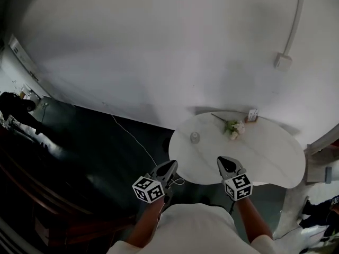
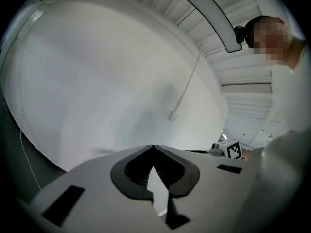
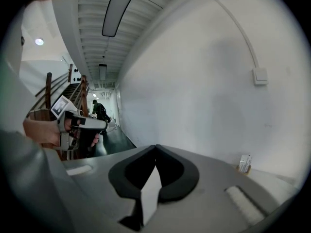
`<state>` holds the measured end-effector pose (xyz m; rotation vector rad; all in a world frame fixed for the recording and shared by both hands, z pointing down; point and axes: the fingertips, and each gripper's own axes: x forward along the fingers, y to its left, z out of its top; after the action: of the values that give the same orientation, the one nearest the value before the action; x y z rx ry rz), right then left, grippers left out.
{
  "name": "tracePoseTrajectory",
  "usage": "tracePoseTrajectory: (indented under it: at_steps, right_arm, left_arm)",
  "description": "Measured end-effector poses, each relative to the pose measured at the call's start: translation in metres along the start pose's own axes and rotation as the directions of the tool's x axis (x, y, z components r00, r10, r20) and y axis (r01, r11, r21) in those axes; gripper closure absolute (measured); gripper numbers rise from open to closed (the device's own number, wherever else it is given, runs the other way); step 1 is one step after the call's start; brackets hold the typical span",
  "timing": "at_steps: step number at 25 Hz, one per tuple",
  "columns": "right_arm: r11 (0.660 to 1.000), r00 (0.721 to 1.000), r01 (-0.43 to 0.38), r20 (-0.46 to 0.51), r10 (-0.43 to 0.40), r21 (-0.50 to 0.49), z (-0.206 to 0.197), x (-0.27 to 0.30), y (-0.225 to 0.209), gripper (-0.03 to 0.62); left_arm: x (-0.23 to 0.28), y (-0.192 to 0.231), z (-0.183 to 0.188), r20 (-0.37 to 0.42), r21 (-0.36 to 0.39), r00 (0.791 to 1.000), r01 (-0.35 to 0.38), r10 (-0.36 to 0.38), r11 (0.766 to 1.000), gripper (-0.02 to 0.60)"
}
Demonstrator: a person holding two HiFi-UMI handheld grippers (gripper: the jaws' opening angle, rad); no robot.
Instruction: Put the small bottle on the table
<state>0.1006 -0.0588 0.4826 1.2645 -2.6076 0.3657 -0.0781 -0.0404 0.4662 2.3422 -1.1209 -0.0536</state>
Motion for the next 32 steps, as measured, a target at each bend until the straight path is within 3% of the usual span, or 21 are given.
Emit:
tracePoseTrajectory:
  at_steps: [13,32]
  right_arm:
    - [0.998,0.997,0.066,0.042,-0.066,-0.016,0.030,0.006,0.009,0.583]
    - [0.996,0.995,0.094,0.028,-0.094,-0.004,0.027,0.007,0.009,0.583]
  left_arm:
    - [-0.013,0.030,0.028,-0.001,0.021,0.999,0.043,-0.043,0.999,0.575]
    - [-0.009,0.033,0.033,0.022,0.002,0.998,0.061,-0.061,0.998,0.575]
